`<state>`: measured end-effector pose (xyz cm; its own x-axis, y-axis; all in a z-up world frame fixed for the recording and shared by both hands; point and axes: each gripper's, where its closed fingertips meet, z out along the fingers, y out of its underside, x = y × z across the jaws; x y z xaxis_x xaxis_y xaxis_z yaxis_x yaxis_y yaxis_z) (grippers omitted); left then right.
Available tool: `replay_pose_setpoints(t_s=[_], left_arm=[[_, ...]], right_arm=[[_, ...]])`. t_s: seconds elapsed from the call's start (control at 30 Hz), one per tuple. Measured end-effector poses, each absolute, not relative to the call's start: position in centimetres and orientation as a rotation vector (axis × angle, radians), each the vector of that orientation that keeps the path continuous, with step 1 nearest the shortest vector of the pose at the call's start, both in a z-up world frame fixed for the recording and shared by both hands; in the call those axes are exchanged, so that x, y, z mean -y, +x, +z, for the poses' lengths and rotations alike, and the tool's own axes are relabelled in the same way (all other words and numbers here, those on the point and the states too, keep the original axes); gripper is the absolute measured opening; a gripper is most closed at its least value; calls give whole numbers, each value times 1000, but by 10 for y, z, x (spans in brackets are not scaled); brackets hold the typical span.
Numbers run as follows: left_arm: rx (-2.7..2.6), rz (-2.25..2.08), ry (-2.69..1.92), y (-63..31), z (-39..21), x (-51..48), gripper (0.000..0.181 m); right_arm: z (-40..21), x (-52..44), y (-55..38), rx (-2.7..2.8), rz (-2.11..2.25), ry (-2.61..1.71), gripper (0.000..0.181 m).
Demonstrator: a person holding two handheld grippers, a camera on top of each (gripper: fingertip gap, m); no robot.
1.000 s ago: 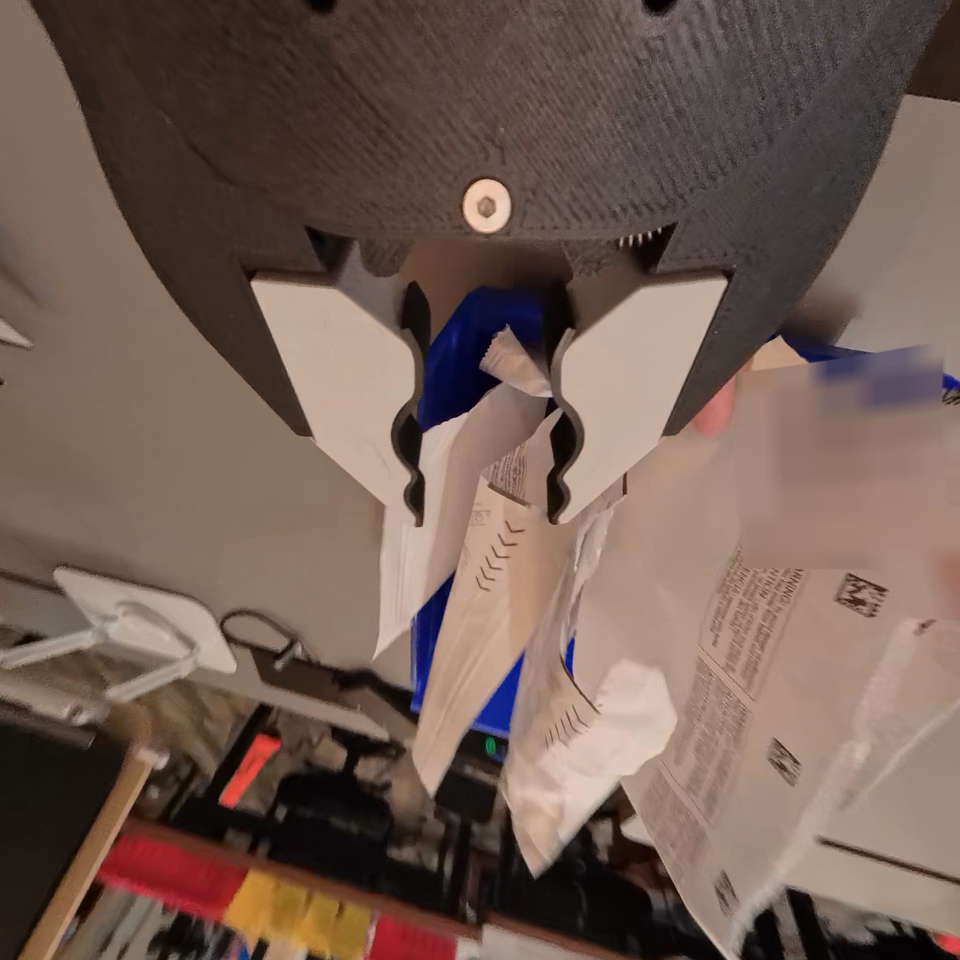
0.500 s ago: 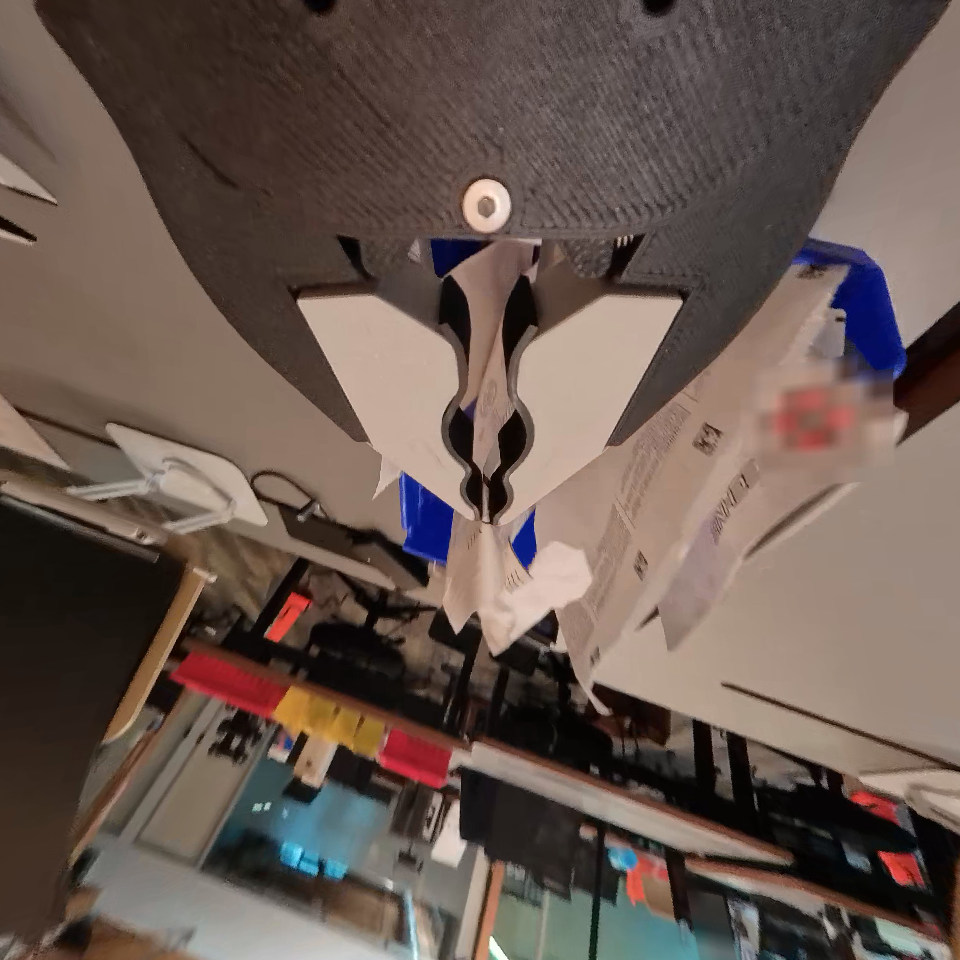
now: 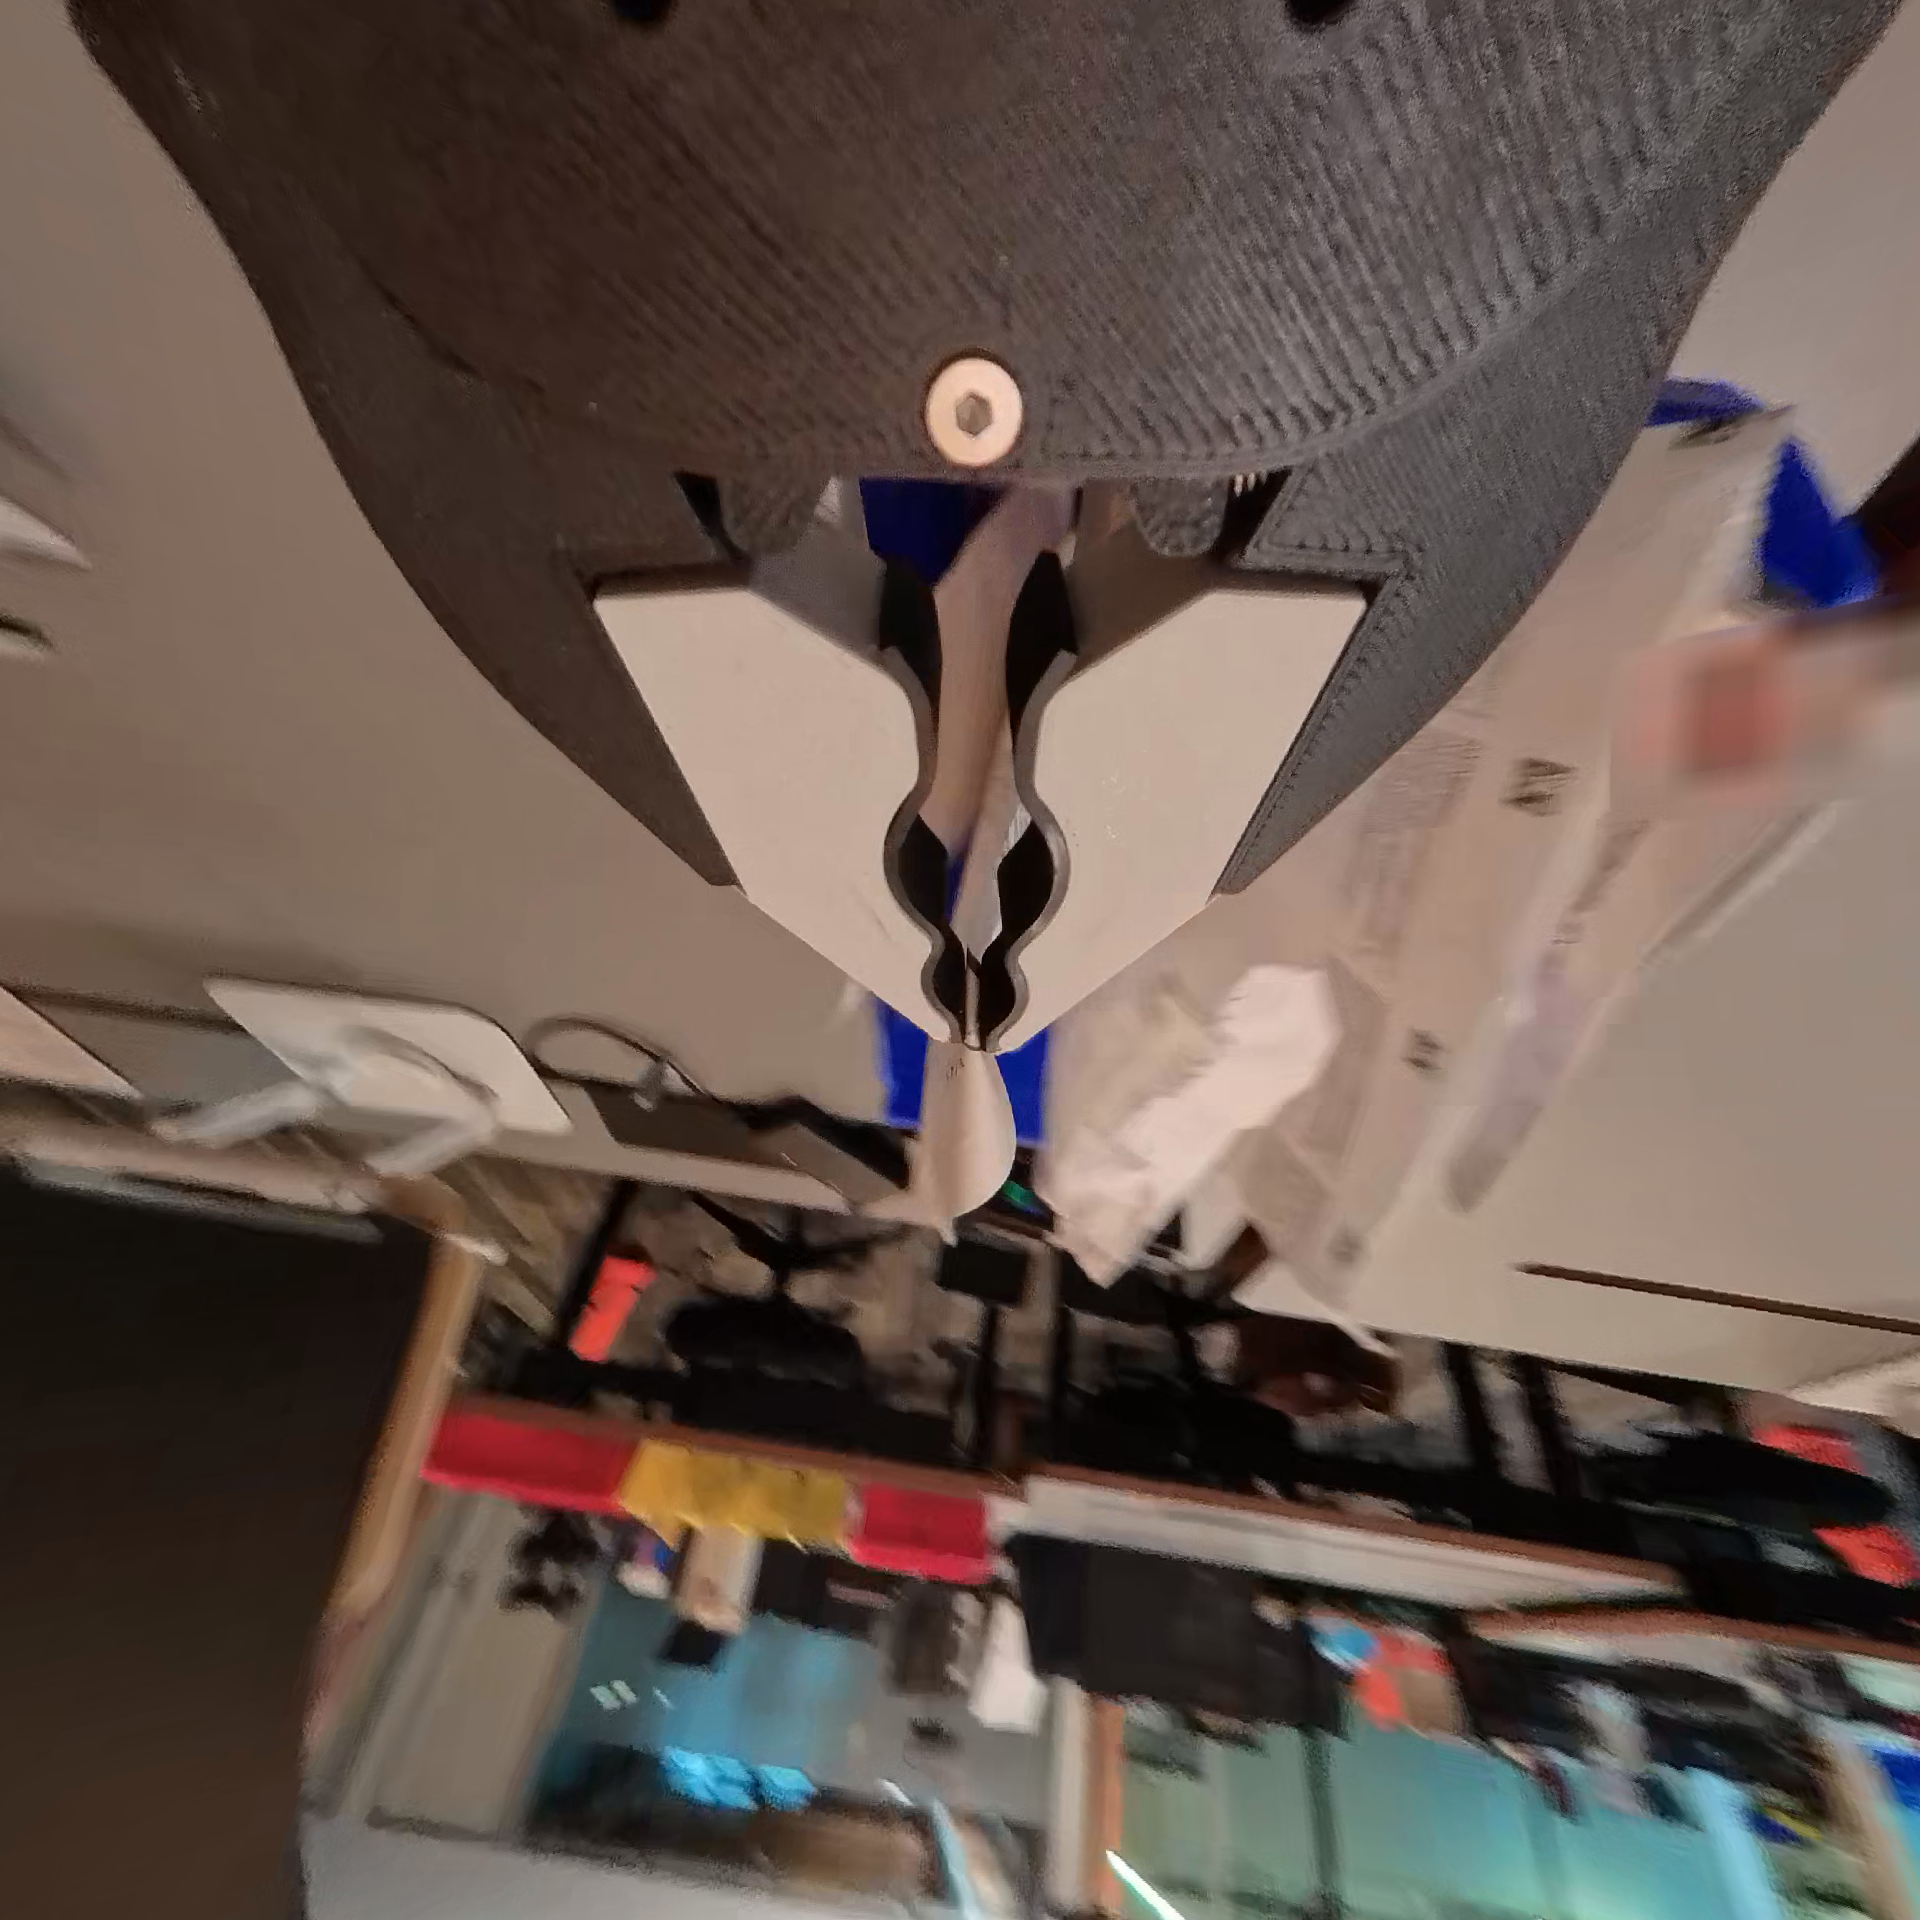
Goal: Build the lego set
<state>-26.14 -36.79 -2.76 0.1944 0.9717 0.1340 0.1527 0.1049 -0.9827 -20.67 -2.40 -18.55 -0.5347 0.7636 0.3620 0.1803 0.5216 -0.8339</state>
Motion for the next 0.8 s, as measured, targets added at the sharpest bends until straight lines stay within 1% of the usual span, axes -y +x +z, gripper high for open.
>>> replay_pose_setpoints(t_s=[0.03, 0.1, 0.2, 0.53, 0.63, 0.8], left_arm=[[1181, 818, -1391, -259, -36, 352, 0], [1140, 615, -1576, -248, -64, 319, 6], [1149, 580, -1707, -238, -94, 303, 8], [1135, 741, -1626, -236, -88, 311, 9], [1130, 796, -1565, -231, -75, 322, 15], [1162, 872, -1387, -220, -60, 358, 15]], right_arm=[[-186, 24, -207, 2010, 986, -767, 35], [-186, 24, -207, 2011, 985, -766, 35], [-186, 24, -206, 2009, 979, -756, 35], [-188, 23, -207, 1986, 910, -726, 32], [-189, 22, -208, 1984, 886, -729, 32], [-193, 20, -210, 1994, 865, -740, 32]])
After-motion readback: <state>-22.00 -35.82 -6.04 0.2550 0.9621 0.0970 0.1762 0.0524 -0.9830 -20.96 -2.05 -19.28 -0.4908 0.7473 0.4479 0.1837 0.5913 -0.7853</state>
